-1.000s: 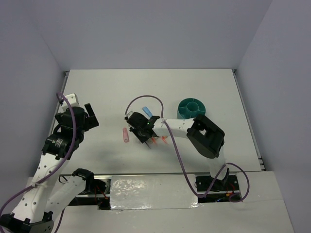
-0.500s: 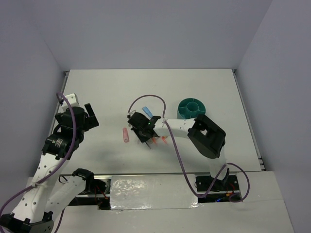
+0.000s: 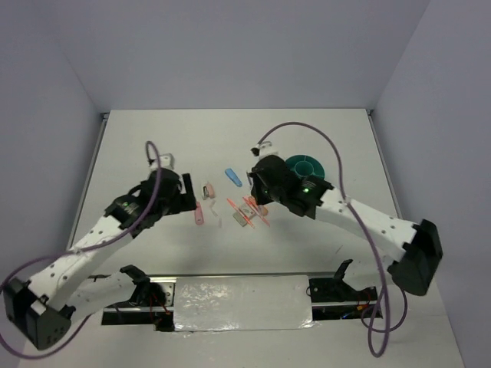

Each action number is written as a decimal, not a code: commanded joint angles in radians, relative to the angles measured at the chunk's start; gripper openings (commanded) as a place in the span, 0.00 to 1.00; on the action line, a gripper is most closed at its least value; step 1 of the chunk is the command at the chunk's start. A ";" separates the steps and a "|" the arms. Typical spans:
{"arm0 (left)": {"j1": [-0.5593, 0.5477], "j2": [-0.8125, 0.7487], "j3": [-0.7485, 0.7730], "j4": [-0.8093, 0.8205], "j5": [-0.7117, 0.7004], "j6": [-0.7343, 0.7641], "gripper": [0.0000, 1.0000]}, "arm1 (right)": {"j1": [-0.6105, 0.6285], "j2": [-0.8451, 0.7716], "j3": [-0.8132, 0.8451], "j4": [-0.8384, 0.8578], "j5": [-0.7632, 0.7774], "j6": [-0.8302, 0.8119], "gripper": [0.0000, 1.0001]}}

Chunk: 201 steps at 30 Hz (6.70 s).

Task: Sort the stationery into containers
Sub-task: Pick up the pen from the center of the board, then close the pen cap on the pen.

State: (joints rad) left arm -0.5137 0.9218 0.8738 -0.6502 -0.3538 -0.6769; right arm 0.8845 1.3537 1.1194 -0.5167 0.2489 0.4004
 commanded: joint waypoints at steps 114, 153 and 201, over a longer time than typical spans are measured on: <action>-0.240 -0.040 -0.321 1.175 0.277 -0.204 0.00 | 0.056 -0.401 -0.670 1.038 -0.387 0.232 0.00; -0.240 -0.031 -0.407 1.232 0.345 -0.270 0.00 | 0.054 -0.361 -0.569 1.023 -0.280 0.175 0.00; -0.240 -0.136 -0.312 1.193 0.553 -0.023 0.00 | 0.053 -0.229 -0.423 1.100 -0.637 0.034 0.14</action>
State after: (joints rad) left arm -0.7486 0.7956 0.5182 0.4915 0.1776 -0.7326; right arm 0.9226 1.1149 0.6422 0.5087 -0.3168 0.4313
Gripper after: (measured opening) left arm 0.218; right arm 0.236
